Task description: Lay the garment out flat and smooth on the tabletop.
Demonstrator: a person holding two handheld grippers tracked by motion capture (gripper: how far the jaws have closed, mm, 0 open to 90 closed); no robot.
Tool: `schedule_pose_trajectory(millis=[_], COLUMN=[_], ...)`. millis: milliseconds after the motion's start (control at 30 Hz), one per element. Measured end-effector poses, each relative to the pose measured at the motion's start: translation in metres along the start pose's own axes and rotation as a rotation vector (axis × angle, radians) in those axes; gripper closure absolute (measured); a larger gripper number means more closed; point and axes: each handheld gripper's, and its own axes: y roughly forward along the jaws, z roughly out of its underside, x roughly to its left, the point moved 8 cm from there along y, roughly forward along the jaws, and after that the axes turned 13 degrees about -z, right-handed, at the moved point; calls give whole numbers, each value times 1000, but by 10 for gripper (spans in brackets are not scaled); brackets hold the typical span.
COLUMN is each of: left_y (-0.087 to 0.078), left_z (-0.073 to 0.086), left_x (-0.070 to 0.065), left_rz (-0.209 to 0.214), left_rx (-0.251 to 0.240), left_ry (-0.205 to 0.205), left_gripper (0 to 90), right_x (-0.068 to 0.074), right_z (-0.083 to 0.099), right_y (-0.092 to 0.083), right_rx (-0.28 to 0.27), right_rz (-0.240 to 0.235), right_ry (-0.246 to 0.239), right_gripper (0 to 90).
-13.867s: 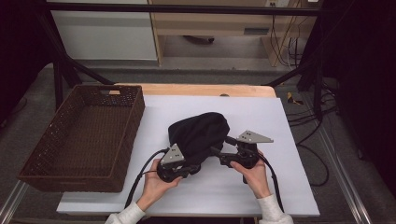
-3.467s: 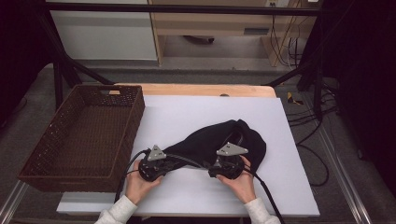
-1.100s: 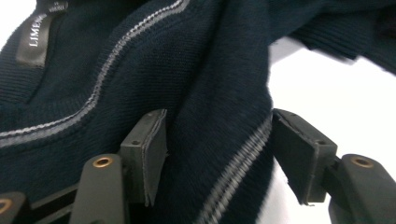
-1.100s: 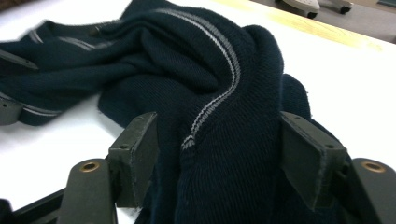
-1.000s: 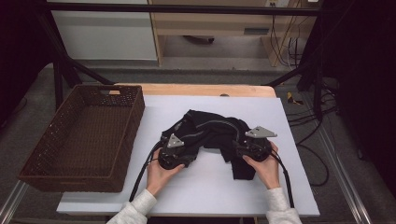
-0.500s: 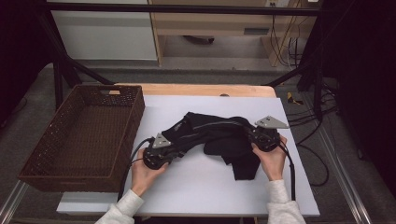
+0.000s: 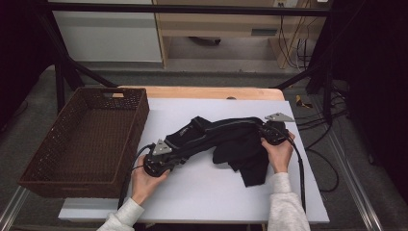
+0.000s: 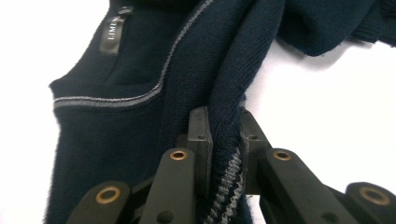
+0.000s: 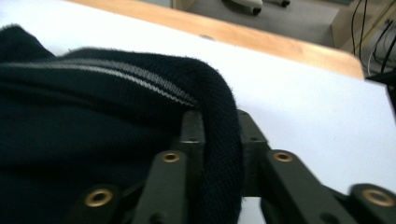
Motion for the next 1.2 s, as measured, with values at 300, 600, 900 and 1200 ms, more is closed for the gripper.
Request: schedule_pose_trajectory(millis=[300,600,900,1200], left_y=[1,7,4,-13], left_z=[-1,5,3,-7], left_x=[1,-2,-1,8], left_rz=[14,27,5,-7], left_rx=[-12,28,21,-23], left_ry=[-24,-7,6,-28], left_gripper=[776,776,789,796], right_x=[33,89,119,103], right_z=[-8,14,41,39], right_y=[-39,-35,11,-9], right_rx=[-75,-47,80,127], right_rz=[-84,-247,-249,-199], right_ry=[-29,-46,-120,-131], right_gripper=[344,251,284,774])
